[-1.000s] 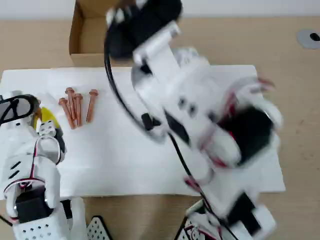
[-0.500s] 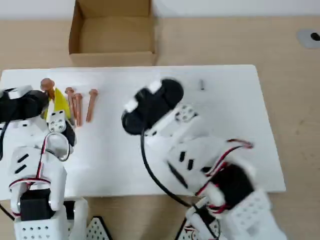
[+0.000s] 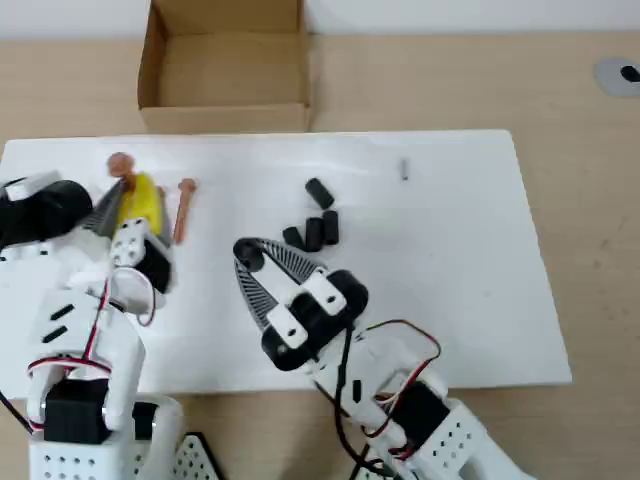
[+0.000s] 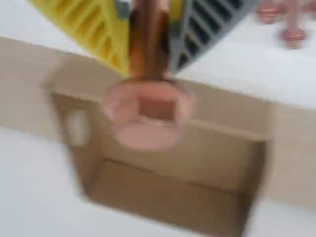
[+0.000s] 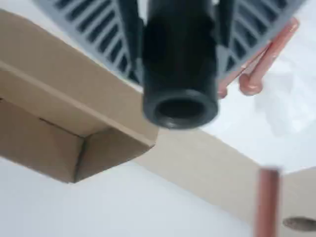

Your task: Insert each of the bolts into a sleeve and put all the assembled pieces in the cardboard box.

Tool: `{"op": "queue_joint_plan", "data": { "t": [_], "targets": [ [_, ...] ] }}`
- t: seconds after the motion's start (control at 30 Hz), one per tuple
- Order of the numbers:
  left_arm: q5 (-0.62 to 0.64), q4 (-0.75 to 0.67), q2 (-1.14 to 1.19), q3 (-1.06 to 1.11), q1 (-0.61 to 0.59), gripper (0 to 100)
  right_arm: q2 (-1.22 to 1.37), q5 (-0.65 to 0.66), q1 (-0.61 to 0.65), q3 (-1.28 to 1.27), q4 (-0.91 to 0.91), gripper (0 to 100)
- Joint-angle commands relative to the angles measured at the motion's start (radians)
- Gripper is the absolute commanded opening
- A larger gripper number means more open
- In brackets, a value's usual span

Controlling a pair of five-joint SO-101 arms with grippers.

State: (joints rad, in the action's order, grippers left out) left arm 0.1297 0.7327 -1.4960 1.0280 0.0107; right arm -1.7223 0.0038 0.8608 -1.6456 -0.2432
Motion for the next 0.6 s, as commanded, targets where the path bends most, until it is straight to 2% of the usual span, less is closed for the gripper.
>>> {"op": "queue_joint_plan", "data": {
  "t": [0.0,0.17,0.3,0.43,0.57],
  "targets": [
    [0.014,-0.025,-0.012,-0.091,0.107,1,-0.062,-0.009,0.022,-0.042,0.028,0.9],
    [0.017,-0.009,-0.012,-0.120,0.209,1,-0.065,-0.068,0.031,-0.050,0.026,0.9],
    [0.017,0.063,-0.012,-0.167,0.269,1,-0.067,-0.080,0.031,-0.050,-0.021,0.9],
    [0.017,0.203,-0.012,-0.218,0.281,1,-0.074,-0.080,0.030,-0.050,-0.032,0.9],
    [0.057,0.209,-0.012,-0.219,0.285,1,-0.073,-0.109,0.031,-0.050,-0.035,0.9]
  ]
}}
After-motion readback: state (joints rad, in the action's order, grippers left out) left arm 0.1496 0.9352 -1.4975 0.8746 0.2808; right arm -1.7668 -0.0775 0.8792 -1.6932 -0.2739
